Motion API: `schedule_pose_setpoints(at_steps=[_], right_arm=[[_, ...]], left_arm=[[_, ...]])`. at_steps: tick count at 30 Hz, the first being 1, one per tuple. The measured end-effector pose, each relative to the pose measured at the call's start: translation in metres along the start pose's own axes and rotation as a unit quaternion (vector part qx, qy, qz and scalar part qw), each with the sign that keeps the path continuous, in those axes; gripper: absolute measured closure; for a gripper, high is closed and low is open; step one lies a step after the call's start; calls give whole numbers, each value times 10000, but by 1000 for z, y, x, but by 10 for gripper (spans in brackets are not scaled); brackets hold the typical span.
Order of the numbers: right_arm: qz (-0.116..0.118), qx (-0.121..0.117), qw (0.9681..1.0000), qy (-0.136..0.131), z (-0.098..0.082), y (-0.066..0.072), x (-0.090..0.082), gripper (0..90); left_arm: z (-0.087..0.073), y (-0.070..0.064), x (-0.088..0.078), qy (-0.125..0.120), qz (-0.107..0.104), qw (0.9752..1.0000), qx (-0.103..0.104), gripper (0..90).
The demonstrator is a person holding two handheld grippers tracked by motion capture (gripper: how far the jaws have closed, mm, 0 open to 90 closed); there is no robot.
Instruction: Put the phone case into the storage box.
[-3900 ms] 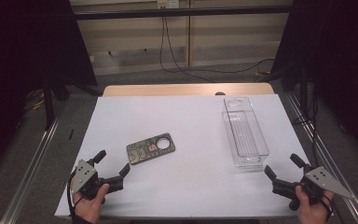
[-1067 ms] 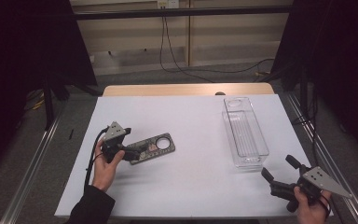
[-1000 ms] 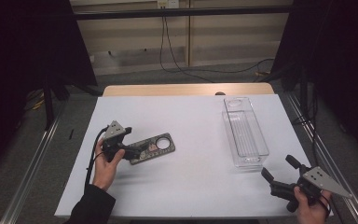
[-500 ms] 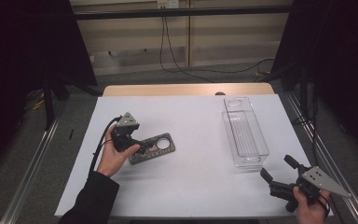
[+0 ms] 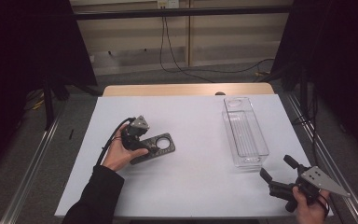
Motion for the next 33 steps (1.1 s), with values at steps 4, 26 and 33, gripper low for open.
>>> schedule_pose_setpoints(at_steps=[4, 26, 33], right_arm=[[-4, 7, 10000, -6, 0, 0, 0, 0], [62, 8, 10000, 8, 0, 0, 0, 0], [69, 4, 10000, 6, 0, 0, 0, 0]], left_arm=[[-6, 3, 3, 233, -189, 9995, 32, 56], [-14, 6, 30, 764, -245, 9966, 198, 13], [-13, 6, 32, 844, -284, 9959, 177, 0]])
Point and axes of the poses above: each handheld gripper's, and its own axes: x roughly forward along the jaws, z roughly out of its top, y roughly to its left, the point moved 3 cm from there along x, roughly forward along the jaws, and after that the axes turned 10 degrees about -x, right-handed, at the moved point
